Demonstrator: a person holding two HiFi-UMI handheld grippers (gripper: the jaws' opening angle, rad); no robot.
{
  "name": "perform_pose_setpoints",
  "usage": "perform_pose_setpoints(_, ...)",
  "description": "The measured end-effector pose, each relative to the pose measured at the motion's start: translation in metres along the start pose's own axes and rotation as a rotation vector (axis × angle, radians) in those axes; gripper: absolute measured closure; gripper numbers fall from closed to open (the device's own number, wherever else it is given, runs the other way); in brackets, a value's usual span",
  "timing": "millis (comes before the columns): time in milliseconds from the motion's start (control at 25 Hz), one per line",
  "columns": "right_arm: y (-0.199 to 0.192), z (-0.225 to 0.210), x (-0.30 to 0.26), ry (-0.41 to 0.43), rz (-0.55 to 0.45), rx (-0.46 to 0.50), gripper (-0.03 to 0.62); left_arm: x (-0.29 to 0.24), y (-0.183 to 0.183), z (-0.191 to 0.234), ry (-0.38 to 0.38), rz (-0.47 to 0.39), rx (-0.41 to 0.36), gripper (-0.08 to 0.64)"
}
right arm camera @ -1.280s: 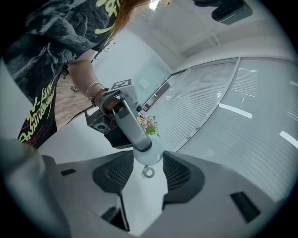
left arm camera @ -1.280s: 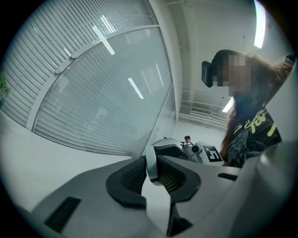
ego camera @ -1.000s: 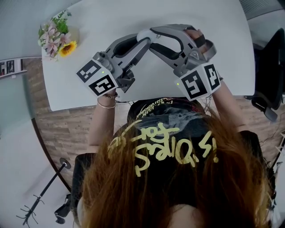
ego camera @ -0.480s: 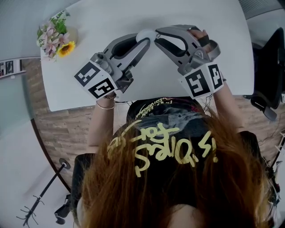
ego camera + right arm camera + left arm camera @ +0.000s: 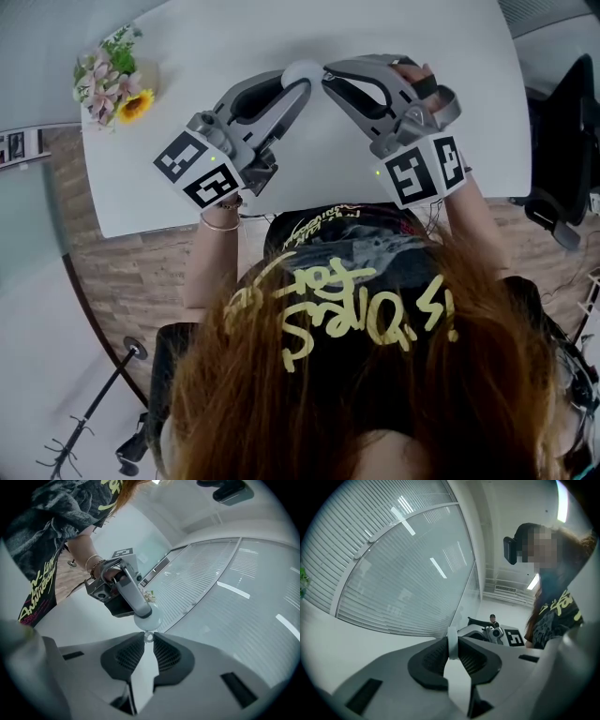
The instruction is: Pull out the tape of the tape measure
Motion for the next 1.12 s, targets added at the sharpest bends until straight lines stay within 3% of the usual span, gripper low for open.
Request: perform_pose_setpoints(1120, 0.019, 0.006, -0.029, -0.085, 0.123, -0.043, 0.531, 0.073, 0.015, 0.027, 0.003, 0.005, -0.001, 0.500)
Point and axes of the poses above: the fingertips, and each gripper's own axes: x backward along the fingers, z to its left, y out of its top, the point moved 8 cm from there along x, backward along the fingers, and after that the axes turned 13 degrees about x, right-handed, at the moved point
